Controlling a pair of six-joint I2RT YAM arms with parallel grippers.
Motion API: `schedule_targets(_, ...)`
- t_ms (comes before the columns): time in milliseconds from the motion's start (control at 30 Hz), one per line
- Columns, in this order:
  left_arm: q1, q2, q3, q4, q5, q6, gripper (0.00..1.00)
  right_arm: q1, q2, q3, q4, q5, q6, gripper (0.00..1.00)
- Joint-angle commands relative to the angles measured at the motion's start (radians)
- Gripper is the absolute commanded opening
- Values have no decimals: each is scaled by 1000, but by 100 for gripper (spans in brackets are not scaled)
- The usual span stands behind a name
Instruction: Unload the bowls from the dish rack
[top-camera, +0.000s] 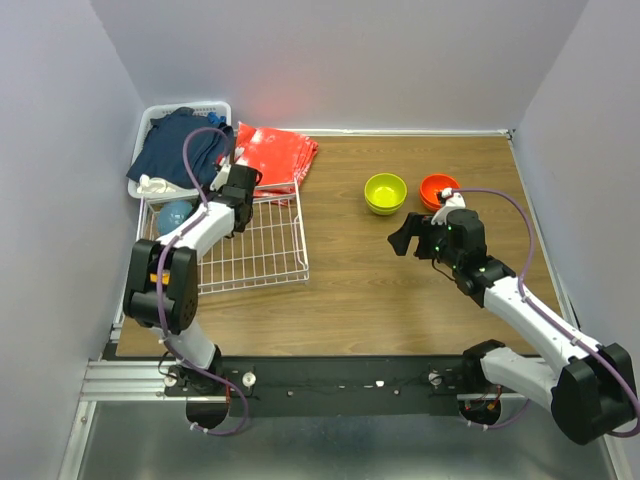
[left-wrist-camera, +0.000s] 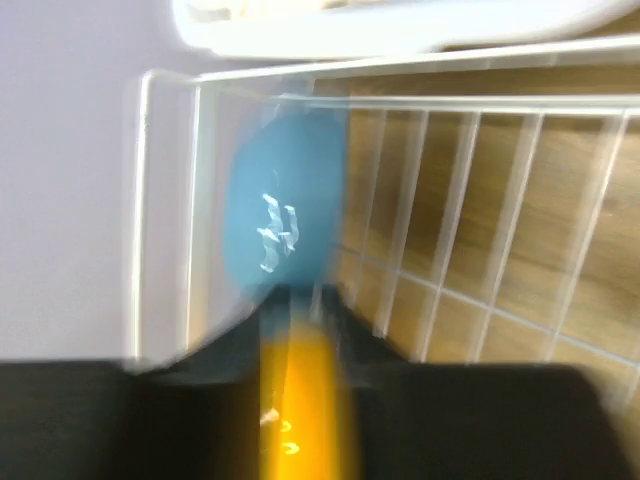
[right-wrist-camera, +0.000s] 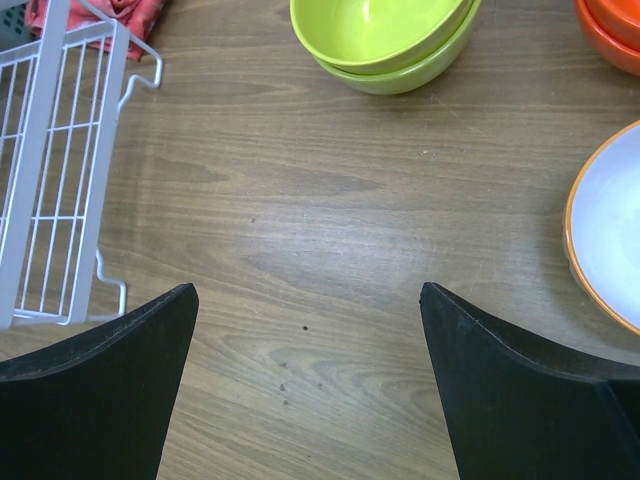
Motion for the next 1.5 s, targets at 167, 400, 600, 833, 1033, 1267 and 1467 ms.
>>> schedule_targets(167,-27,-121,22,-37,-13,-36,15,5,29,-4,17,27,-11,100)
schedule_targets(400,-27,-135,-4,-5,-18,-1,32,5,39,0,12,31,-14,100)
schedule_targets(600,-23,-109,-1,-5,65,-13,56,5,36,-3,12,24,-14,100)
schedule_targets(833,-30,-133,14,-95,206,-99,82,7,38,-3,12,25,-11,100)
schedule_targets(1033,-47,-147,-7,-154,273,-153,90,7,59,2,17,16,-8,100)
schedule_targets(1267,-47,-73,39,-141,422,-187,92,5,62,0,17,19,-7,100)
schedule_targets(1467,-47,-6,93,-126,568,-219,92,7,61,-1,15,24,-7,100)
